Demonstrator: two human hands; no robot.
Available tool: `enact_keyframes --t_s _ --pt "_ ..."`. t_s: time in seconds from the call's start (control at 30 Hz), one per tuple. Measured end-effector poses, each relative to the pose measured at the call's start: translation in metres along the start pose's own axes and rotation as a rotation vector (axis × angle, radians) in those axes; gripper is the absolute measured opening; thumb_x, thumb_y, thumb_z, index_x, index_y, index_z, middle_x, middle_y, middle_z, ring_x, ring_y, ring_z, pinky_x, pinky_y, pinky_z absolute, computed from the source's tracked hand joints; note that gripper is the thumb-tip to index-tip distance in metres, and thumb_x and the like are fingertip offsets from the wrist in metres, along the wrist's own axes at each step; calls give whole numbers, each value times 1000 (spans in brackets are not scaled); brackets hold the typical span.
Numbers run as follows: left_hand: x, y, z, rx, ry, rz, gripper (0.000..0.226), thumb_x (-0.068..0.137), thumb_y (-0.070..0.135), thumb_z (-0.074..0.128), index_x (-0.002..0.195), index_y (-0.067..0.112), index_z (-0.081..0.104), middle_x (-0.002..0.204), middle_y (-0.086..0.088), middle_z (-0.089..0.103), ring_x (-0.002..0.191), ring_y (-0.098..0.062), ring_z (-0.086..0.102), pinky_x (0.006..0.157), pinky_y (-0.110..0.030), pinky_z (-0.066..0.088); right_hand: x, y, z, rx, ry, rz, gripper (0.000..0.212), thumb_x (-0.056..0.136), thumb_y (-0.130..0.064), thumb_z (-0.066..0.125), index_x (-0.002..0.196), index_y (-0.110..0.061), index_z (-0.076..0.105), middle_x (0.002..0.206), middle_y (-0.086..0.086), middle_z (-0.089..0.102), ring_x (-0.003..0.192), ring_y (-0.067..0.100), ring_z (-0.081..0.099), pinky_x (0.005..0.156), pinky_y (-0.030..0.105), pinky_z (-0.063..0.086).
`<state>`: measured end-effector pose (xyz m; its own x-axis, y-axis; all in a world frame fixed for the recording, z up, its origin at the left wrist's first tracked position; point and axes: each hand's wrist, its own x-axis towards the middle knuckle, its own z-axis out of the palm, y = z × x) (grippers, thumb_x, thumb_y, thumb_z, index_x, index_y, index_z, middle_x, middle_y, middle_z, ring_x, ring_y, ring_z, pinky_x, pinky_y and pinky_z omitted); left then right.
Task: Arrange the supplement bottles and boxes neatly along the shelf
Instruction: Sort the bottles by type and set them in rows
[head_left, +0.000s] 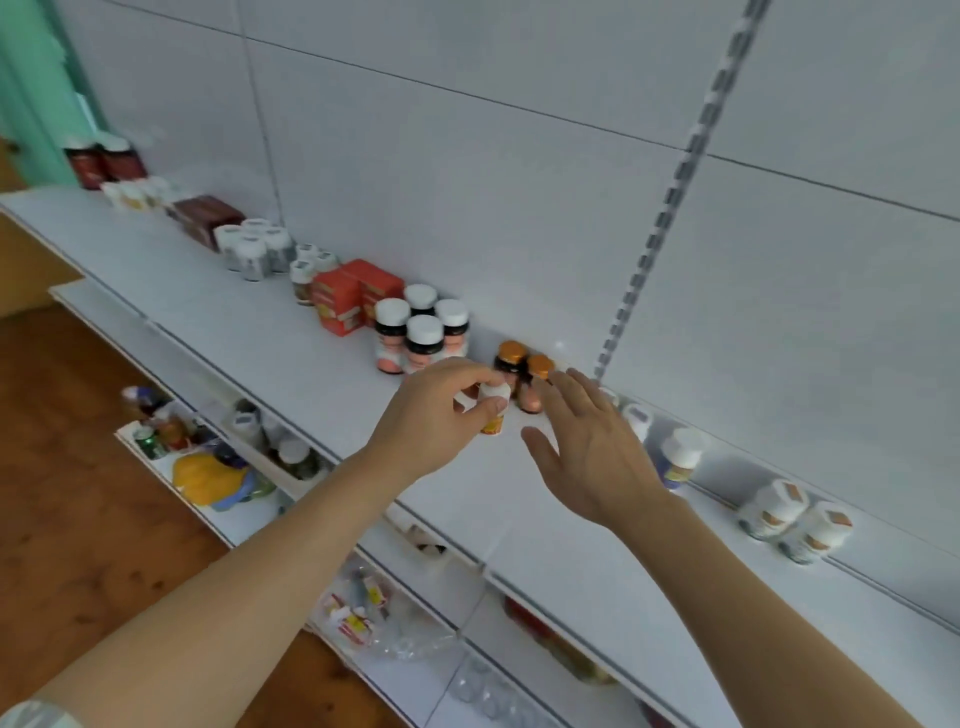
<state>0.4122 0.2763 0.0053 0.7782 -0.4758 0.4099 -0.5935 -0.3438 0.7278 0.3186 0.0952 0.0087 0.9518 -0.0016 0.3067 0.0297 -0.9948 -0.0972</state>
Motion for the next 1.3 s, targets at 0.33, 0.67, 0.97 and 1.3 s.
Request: enact_keyframes --t_s 0.33,0.67,0.97,1.3 --pt "-13 -113 -144 62 114 -132 19 87 30 72 105 26 69 100 14 64 91 -4 62 81 -34 55 106 -148 49 12 -94 -125 73 93 -58 26 149 -12 34 155 13 36 144 32 31 115 47 31" --pt "41 -220 -254 169 215 -232 16 86 35 72 101 28 70 97 15 65 88 -1 62 78 -28 54 261 -236 113 58 -122 -258 78 91 -60 26 150 -9 34 152 17 39 142 36 32 116 49 30" --pt "92 -314 -354 284 224 -314 20 90 35 67 109 29 67 104 16 63 91 -1 60 80 -27 56 388 -318 155 69 -164 -357 78 90 -60 30 148 -8 37 151 19 40 141 37 35 112 52 35" --pt "129 -435 -490 257 187 -302 23 91 35 65 113 29 66 107 16 62 94 -3 59 82 -20 54 511 -445 211 55 -154 -318 84 88 -63 23 148 -6 36 150 19 41 141 37 33 115 50 32"
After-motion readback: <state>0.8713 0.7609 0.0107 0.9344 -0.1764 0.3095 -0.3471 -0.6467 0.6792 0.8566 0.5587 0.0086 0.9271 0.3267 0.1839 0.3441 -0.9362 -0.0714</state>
